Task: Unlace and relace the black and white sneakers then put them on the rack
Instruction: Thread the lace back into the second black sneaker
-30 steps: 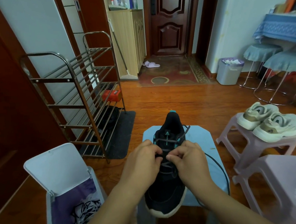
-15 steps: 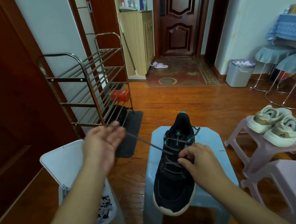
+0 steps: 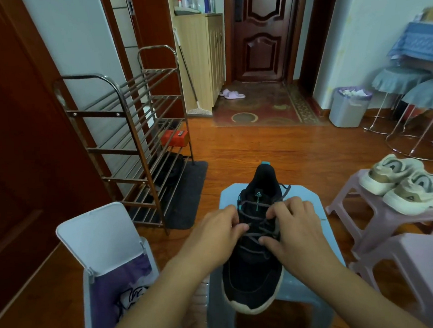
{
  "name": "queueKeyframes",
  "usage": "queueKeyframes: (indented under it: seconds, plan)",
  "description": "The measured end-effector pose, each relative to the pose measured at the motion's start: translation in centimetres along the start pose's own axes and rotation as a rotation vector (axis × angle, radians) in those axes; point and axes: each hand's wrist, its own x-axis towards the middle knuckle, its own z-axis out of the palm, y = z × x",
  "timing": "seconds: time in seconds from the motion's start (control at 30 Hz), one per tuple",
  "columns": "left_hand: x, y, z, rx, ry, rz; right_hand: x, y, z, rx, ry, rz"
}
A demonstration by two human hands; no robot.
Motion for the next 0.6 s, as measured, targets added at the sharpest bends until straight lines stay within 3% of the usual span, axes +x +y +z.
queueKeyframes:
  seconds: [0.1, 0.13, 0.27, 0.33, 0.5, 0.6]
  plan:
    - [0.0, -0.7, -1.6, 0.014, -0.006, -0.016, 0.2, 0.2, -0.4, -0.068, -0.029, -0.039]
    - [-0.1, -1.2, -2.5, -0.007, 0.066, -0.076, 0.4, 0.4, -0.5, -0.089, -0.044, -0.063]
    - [-0.8, -6.2, -7.7, -0.359, 0.67, -0.42, 0.7, 0.8, -0.7, -0.066, -0.065, -0.055]
    - [-1.4, -8.3, -8.2, -0.411, 0.8, -0.533, 0.8, 0.5, -0.8, -0.041, -0.078, -0.052]
    - [-1.3, -9.1, -7.3, -0.445, 0.653, -0.573, 0.8, 0.3, -0.9, -0.027, -0.076, -0.032]
    - [-1.1, -8.0, -6.9, -0.416, 0.355, -0.578, 0.8, 0.1, -0.8, -0.011, -0.077, -0.038]
